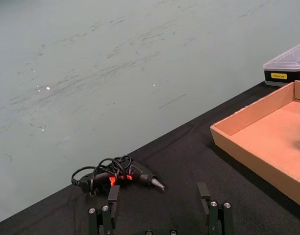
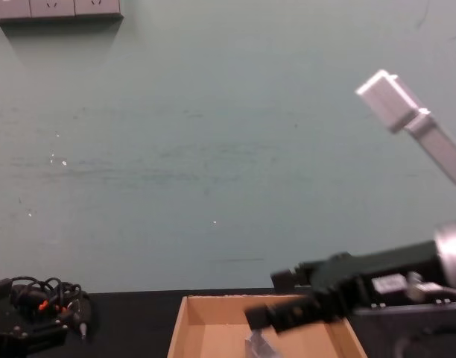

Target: Use one hand to pick up the angle iron from the table and place it into the box.

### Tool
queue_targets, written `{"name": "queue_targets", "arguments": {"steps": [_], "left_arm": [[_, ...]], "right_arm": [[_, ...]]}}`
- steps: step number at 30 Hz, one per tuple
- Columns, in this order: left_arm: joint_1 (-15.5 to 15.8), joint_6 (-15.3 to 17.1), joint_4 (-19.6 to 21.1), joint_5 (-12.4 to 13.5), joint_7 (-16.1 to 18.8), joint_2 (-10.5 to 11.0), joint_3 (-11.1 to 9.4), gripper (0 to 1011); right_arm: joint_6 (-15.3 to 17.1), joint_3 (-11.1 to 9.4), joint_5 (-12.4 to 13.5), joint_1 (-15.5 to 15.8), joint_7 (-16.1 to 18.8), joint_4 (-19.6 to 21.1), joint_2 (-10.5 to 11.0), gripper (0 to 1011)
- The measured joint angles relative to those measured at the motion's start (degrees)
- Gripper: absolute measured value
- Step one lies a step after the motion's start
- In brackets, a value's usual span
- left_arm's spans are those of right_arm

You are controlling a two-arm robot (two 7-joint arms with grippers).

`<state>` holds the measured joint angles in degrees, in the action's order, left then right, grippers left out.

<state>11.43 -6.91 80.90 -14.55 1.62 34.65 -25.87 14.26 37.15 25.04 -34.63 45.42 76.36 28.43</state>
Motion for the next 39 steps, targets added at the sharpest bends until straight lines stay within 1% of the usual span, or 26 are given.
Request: {"name": "queue_targets", "arguments": {"steps": [3, 4, 6, 7, 8, 9, 10, 11, 12, 14, 16, 20, 24, 26, 32, 39], "left_arm": [[0.00, 0.00, 0.00, 0.00, 0.00, 0.00, 0.01, 1000], [0.00, 0.00, 0.00, 0.00, 0.00, 0.00, 0.00, 1000], [0.00, 0.00, 0.00, 0.00, 0.00, 0.00, 0.01, 1000], [0.00, 0.00, 0.00, 0.00, 0.00, 0.00, 0.01, 1000], [0.00, 0.00, 0.00, 0.00, 0.00, 0.00, 0.00, 1000], [0.00, 0.00, 0.00, 0.00, 0.00, 0.00, 0.00, 1000], [0.00, 0.00, 0.00, 0.00, 0.00, 0.00, 0.00, 1000], [0.00, 0.00, 0.00, 0.00, 0.00, 0.00, 0.00, 1000], [0.00, 0.00, 0.00, 0.00, 0.00, 0.00, 0.00, 1000], [0.00, 0.00, 0.00, 0.00, 0.00, 0.00, 0.00, 1000], [0.00, 0.00, 0.00, 0.00, 0.00, 0.00, 0.00, 1000], [0.00, 0.00, 0.00, 0.00, 0.00, 0.00, 0.00, 1000], [0.00, 0.00, 0.00, 0.00, 0.00, 0.00, 0.01, 1000], [0.00, 0.00, 0.00, 0.00, 0.00, 0.00, 0.00, 1000], [0.00, 0.00, 0.00, 0.00, 0.00, 0.00, 0.00, 1000], [0.00, 0.00, 0.00, 0.00, 0.00, 0.00, 0.00, 1000]], "right_arm": [[0.71, 0.30, 0.40, 1.89, 0.51, 3.67, 2.73, 1000], [1.21, 0.35, 0.81, 3.23, 0.55, 5.92, 4.37, 1000], [1.85, 0.36, 1.32, 4.68, 0.55, 8.02, 6.04, 1000], [2.37, 0.40, 1.80, 5.96, 0.53, 9.79, 7.48, 1000], [2.59, 0.44, 2.05, 6.63, 0.53, 10.66, 8.22, 1000], [2.95, 0.61, 2.52, 7.93, 0.54, 12.24, 9.59, 1000], [3.05, 0.75, 2.67, 8.56, 0.56, 12.93, 10.19, 1000], [3.05, 0.75, 2.67, 8.56, 0.56, 12.93, 10.19, 1000], [3.23, 1.07, 2.99, 9.65, 0.60, 14.02, 11.28, 1000], [3.32, 1.61, 3.26, 10.99, 0.55, 15.19, 12.46, 1000], [3.31, 2.23, 3.29, 11.81, 0.41, 15.81, 13.09, 1000], [2.91, 3.15, 3.08, 12.47, -0.43, 16.13, 13.50, 1000], [2.50, 3.52, 2.80, 12.69, -1.38, 16.07, 13.39, 1000], [2.13, 3.67, 2.39, 12.88, -2.54, 15.87, 12.98, 1000], [1.90, 3.74, 1.64, 13.05, -4.51, 15.23, 11.74, 1000], [2.97, 4.30, 0.66, 12.74, -5.74, 14.38, 10.00, 1000]]}}
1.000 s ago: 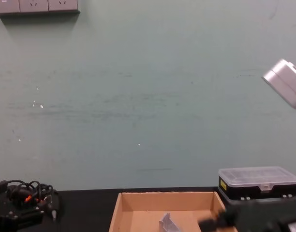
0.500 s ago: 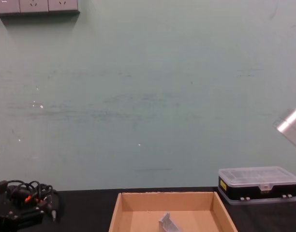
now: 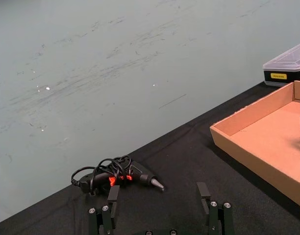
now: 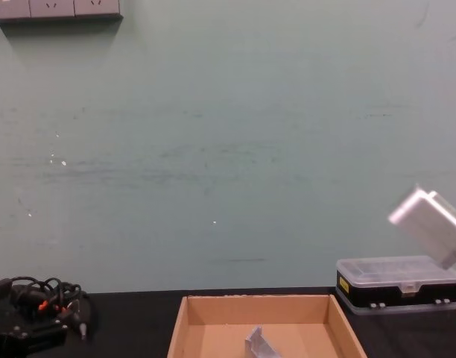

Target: Use one hand to pick up the angle iron from the table and place it into the box.

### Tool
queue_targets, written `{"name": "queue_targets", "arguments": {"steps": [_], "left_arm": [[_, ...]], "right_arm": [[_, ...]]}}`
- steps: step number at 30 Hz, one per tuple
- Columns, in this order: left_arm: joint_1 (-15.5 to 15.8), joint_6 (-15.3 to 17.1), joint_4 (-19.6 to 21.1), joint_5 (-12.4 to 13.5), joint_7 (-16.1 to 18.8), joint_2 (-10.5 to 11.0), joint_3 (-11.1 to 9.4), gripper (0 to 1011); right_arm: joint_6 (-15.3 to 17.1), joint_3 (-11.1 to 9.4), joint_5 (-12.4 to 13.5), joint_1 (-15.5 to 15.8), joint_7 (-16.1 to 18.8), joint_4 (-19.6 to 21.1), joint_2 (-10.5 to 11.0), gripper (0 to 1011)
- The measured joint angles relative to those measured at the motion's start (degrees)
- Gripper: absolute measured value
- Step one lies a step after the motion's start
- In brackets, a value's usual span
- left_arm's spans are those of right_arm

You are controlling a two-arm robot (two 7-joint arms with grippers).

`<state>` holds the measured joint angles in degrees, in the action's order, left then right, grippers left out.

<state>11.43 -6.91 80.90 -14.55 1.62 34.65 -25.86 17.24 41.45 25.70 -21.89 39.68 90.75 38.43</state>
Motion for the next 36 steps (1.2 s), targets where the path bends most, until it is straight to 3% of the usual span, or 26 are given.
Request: {"name": "queue_targets", "arguments": {"steps": [11, 36], "left_arm": [[0.00, 0.00, 0.00, 0.00, 0.00, 0.00, 0.00, 1000], [0.00, 0.00, 0.00, 0.00, 0.00, 0.00, 0.00, 1000]], "right_arm": [[2.04, 0.52, -1.36, -0.70, -1.79, -1.74, -2.65, 1000], [4.65, 2.36, -4.61, -2.93, -1.86, -5.24, -6.40, 1000]]}}
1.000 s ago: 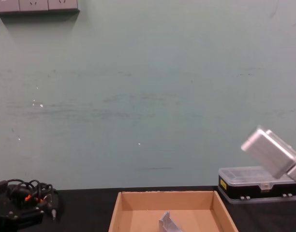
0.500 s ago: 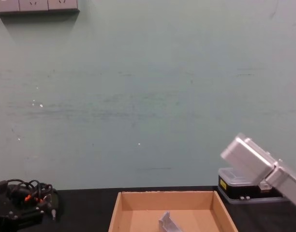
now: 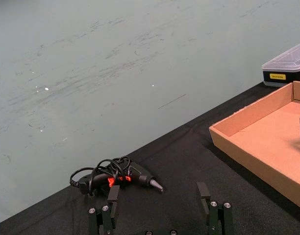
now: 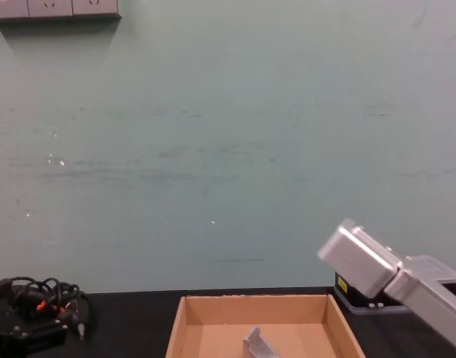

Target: Use one hand to pick up the angle iron from the table and place it into the box.

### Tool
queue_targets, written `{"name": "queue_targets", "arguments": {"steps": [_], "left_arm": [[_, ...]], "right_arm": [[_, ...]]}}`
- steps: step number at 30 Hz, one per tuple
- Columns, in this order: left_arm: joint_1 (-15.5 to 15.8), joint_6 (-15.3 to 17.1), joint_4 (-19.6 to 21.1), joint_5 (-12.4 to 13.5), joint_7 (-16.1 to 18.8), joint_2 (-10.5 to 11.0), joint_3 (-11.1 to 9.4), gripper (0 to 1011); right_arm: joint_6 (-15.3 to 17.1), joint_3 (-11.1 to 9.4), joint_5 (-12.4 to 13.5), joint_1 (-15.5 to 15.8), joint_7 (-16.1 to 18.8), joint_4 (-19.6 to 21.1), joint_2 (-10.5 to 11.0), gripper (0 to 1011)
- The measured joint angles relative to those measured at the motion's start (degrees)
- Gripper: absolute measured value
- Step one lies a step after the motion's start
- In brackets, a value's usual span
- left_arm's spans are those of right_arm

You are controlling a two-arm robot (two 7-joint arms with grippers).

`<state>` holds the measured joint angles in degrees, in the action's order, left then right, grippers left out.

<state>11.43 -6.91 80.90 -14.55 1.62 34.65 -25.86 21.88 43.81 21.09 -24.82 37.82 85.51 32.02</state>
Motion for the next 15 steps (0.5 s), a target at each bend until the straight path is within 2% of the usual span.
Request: {"name": "queue_targets", "arguments": {"steps": [15], "left_arm": [[0.00, 0.00, 0.00, 0.00, 0.00, 0.00, 0.00, 1000]], "right_arm": [[0.02, 0.15, -0.46, -0.18, -0.05, -0.41, -0.37, 997]]}}
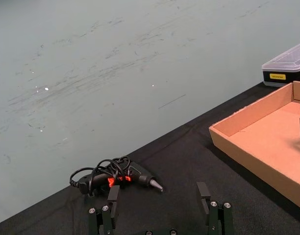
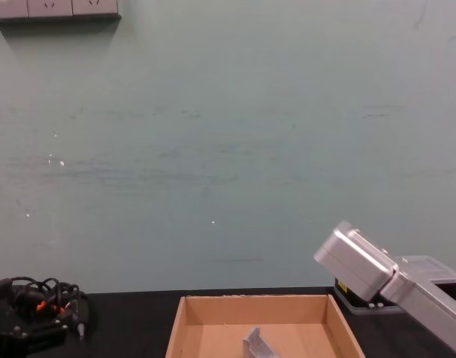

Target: Use one hand to pick up the angle iron from the table and place it into the box.

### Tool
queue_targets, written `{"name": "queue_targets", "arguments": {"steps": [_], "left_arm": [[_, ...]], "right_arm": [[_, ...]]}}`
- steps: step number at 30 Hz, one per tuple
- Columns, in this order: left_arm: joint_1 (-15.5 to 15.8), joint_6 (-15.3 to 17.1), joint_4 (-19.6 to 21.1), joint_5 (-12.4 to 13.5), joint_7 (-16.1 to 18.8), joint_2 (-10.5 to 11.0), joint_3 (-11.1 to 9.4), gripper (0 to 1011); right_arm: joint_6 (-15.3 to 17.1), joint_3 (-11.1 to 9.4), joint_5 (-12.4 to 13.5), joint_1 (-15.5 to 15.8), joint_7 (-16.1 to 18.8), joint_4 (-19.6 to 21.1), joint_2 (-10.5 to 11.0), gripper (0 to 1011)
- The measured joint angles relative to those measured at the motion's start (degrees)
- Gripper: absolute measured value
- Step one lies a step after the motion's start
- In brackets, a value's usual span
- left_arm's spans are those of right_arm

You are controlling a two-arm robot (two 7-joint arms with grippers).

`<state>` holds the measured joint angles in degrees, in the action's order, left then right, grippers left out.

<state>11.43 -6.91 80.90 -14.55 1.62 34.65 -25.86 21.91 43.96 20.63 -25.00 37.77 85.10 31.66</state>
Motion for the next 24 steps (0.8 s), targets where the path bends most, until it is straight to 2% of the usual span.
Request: {"name": "queue_targets", "arguments": {"steps": [9, 16, 17, 21, 24], "left_arm": [[0.00, 0.00, 0.00, 0.00, 0.00, 0.00, 0.00, 1000], [0.00, 0.00, 0.00, 0.00, 0.00, 0.00, 0.00, 1000], [0.00, 0.00, 0.00, 0.00, 0.00, 0.00, 0.00, 1000], [0.00, 0.00, 0.00, 0.00, 0.00, 0.00, 0.00, 1000], [0.00, 0.00, 0.00, 0.00, 0.00, 0.00, 0.00, 1000]], "right_arm": [[-0.05, -0.06, 0.10, 0.04, 0.00, 0.11, 0.06, 800], [-0.06, -0.09, 0.14, 0.07, 0.00, 0.14, 0.10, 592], [-0.06, -0.10, 0.14, 0.08, 0.01, 0.15, 0.10, 522], [-0.05, -0.10, 0.16, 0.09, 0.01, 0.18, 0.12, 452], [-0.06, -0.09, 0.18, 0.09, 0.01, 0.20, 0.13, 452]]}}
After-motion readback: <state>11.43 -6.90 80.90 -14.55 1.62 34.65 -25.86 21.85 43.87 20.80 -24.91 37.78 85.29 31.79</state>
